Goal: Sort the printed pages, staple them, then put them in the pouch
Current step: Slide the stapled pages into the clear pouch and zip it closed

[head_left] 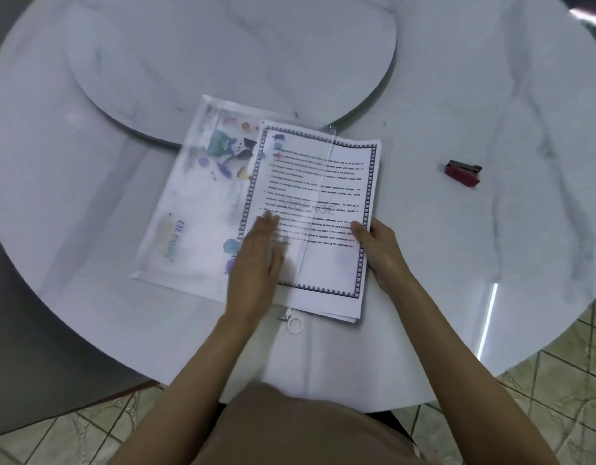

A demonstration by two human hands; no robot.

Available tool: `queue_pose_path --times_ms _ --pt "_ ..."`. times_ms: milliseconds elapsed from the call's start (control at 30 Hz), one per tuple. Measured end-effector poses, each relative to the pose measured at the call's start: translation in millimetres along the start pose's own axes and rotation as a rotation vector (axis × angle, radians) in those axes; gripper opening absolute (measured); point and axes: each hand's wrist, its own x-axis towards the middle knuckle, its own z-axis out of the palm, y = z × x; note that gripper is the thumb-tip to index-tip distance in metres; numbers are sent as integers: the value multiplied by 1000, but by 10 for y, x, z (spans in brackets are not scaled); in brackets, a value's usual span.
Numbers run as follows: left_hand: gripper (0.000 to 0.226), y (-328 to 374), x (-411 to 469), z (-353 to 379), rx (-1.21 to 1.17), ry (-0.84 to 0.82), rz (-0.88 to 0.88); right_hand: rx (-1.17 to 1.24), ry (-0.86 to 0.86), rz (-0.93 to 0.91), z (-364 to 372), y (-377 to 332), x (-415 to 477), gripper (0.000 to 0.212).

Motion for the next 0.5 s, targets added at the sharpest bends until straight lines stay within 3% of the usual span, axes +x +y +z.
queue_pose_path --times_ms 167,300,400,500 --pt "40 -562 476 -819 148 339 -194 -96 128 16 10 30 -7 23" --pt "50 -974 840 -1319 63 207 -528 -121 168 20 77 9 -1 18" --pt "43 -958 887 -1332 25 73 -532 -76 146 18 202 -29 -18 22" --pt "36 -893 795 -1264 -60 44 -517 -60 82 -5 371 -80 -23 19"
